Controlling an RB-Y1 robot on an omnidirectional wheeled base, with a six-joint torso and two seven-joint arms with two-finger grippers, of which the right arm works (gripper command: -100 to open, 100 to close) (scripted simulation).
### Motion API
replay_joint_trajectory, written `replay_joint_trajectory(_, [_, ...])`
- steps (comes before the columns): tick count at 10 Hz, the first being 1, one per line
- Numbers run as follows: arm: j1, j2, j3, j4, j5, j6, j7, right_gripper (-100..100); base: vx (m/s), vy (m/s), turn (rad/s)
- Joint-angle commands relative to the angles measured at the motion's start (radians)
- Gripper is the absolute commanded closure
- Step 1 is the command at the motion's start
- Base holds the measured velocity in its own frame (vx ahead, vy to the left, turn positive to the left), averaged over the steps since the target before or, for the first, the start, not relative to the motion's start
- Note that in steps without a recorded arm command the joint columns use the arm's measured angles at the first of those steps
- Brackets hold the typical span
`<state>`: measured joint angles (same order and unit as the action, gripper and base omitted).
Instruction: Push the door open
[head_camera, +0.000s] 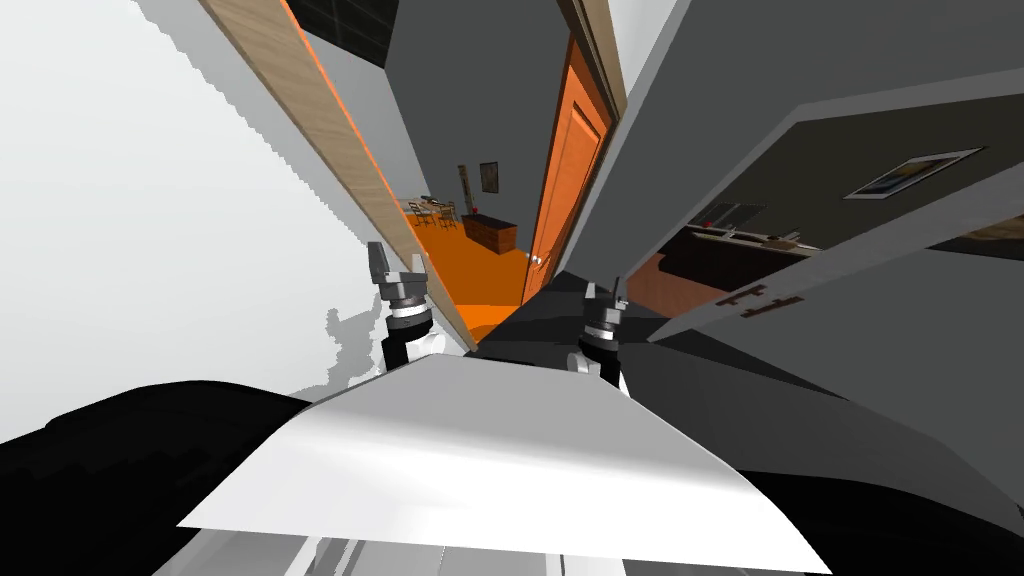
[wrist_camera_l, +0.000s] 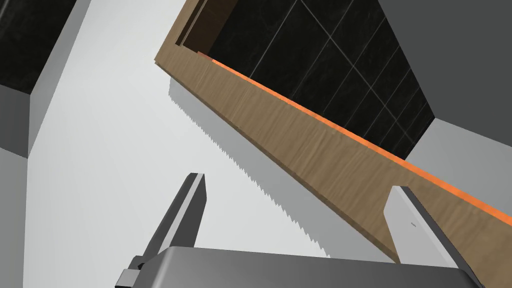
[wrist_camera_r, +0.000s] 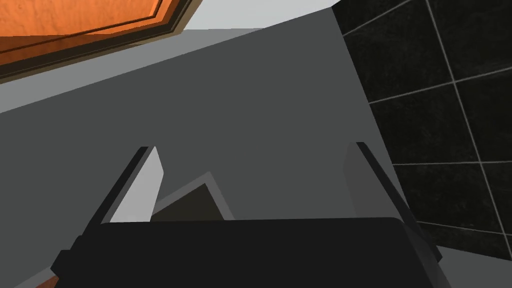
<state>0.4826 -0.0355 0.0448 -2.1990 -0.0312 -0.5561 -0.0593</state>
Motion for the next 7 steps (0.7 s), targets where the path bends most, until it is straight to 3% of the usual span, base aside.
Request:
replay_joint_trajectory(1, [-0.005, -0.011, -0.006, 0.035, 0.027, -0.013, 0.036, -100, 0.174, -0.076, 0.08])
replay_joint_trajectory(7, [-0.027, -0.036, -0.018, 0.16, 0.119, -0.059, 0.151, -100, 0.141, -0.067, 0.079])
